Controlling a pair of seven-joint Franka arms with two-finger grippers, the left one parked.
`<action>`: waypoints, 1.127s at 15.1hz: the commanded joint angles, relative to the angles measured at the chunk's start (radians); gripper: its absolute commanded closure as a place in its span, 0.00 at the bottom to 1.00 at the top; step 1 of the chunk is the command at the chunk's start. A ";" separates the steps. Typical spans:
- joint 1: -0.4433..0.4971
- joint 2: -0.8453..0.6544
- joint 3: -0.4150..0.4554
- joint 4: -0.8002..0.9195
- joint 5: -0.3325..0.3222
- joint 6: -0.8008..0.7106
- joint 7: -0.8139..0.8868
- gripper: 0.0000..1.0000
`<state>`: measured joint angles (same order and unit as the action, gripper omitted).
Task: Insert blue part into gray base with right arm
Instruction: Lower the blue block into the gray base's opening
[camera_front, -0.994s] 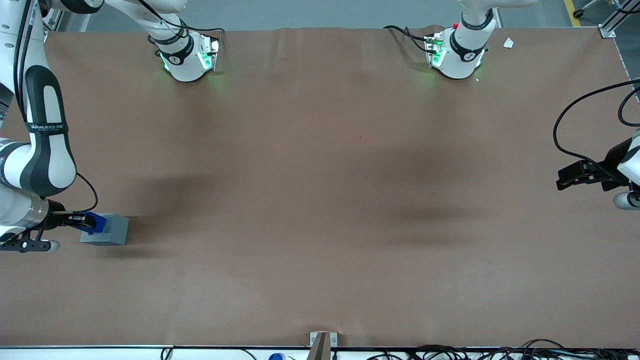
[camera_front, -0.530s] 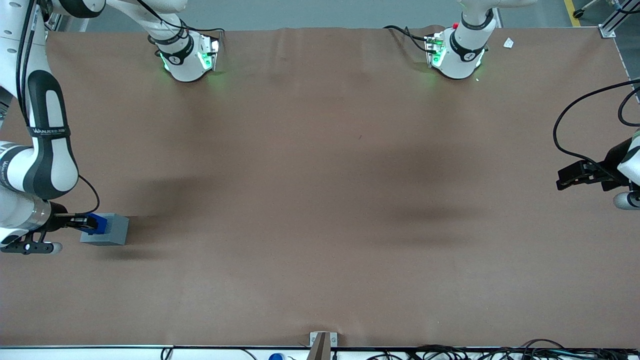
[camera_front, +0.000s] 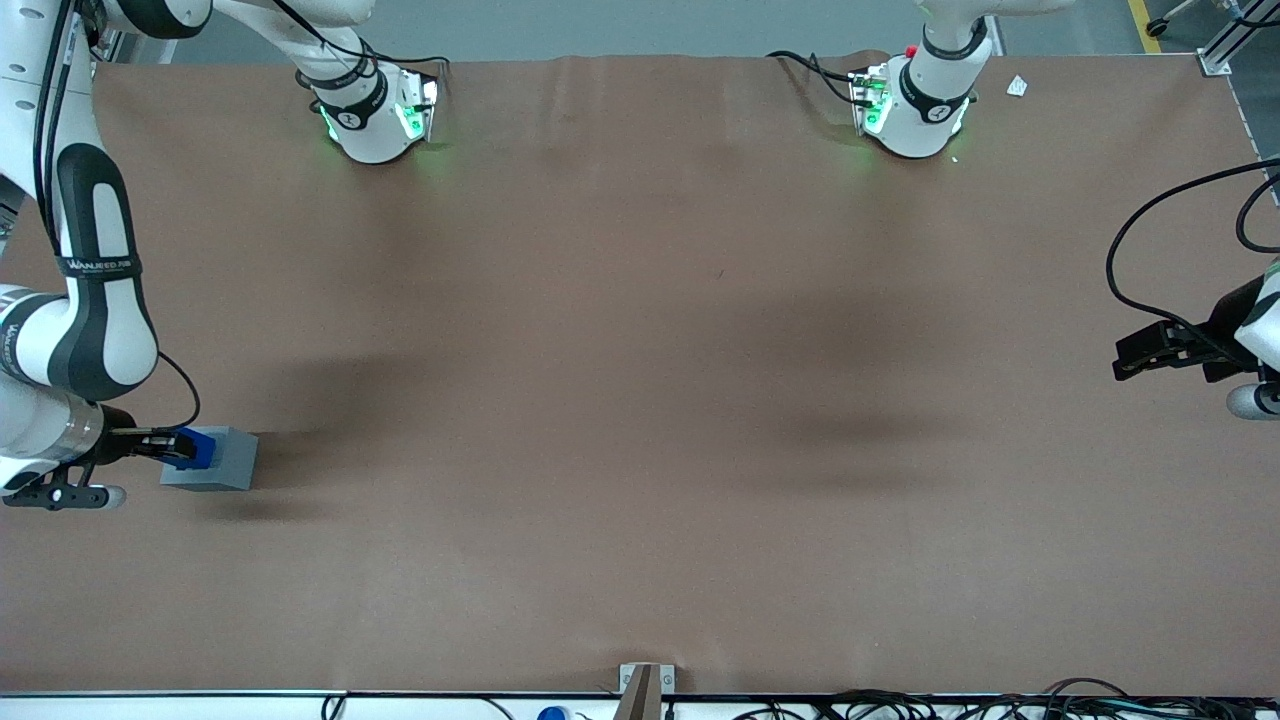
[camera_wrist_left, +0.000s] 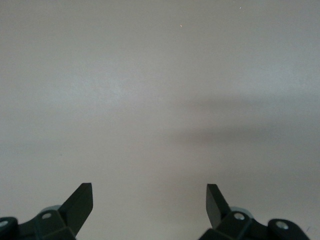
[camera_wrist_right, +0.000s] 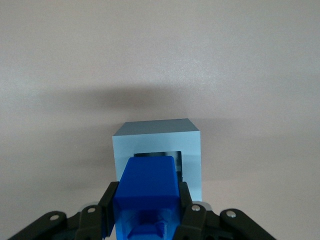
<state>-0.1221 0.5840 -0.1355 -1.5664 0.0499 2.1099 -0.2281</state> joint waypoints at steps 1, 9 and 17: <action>-0.024 0.017 0.016 0.026 -0.005 -0.011 -0.010 0.97; -0.027 0.025 0.016 0.039 -0.004 -0.011 -0.008 0.97; -0.027 0.040 0.016 0.054 -0.004 -0.013 -0.008 0.97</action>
<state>-0.1298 0.6007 -0.1351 -1.5500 0.0500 2.1098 -0.2281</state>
